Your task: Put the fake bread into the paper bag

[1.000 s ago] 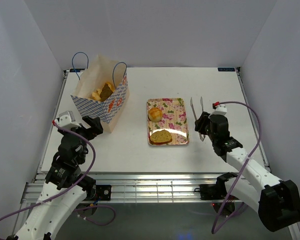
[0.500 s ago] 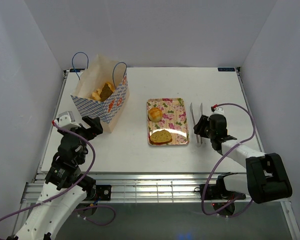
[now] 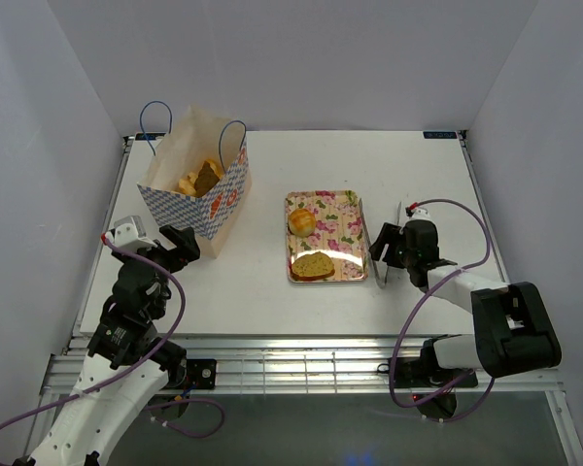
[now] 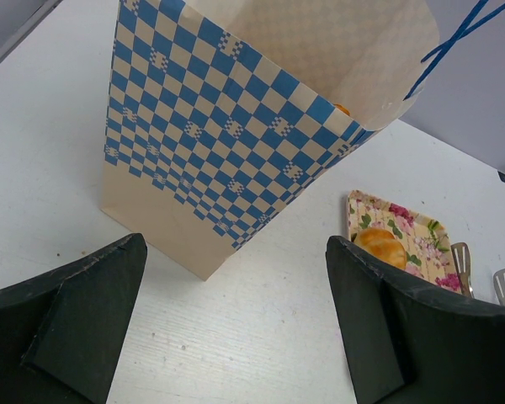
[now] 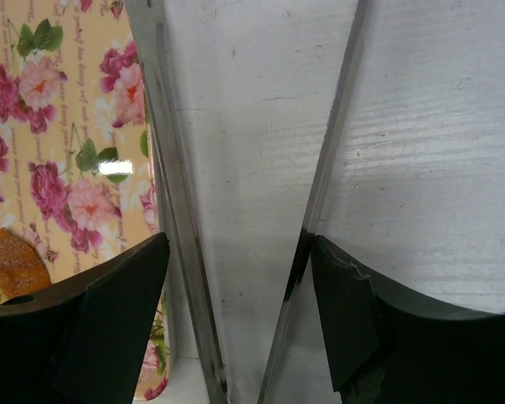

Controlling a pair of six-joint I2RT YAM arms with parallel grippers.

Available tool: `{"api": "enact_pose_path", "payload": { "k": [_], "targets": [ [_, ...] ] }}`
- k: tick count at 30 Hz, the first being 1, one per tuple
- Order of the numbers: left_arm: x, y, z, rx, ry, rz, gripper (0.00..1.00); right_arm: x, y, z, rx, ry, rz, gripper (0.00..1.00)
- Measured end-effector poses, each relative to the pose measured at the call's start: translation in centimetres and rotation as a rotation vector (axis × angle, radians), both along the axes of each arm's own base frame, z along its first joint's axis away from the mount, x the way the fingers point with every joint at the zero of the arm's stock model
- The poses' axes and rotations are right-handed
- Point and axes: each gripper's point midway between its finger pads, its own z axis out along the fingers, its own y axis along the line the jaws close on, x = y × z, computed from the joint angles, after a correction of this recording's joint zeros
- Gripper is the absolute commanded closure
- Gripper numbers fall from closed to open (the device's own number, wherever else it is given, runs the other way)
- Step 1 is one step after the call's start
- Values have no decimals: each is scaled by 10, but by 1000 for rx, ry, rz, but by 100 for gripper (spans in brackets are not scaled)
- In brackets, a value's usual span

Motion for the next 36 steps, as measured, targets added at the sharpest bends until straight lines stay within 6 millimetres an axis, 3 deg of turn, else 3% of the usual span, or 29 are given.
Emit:
{"api": "enact_pose_path", "payload": {
  "k": [16,24,31,36],
  "targets": [
    [0,0,-1,1,2,0,2,0,-1,13,-12,-7,12,19],
    [0,-2,-1,5,3,-10,2,10,-1,53,-16,-81,12,3],
    [1,-3,-1,7,6,-18,2,19,-1,94,-15,-161,15,2],
    [2,-4,-3,11,13,-18,2,19,0,108,-14,-171,23,2]
  ]
}}
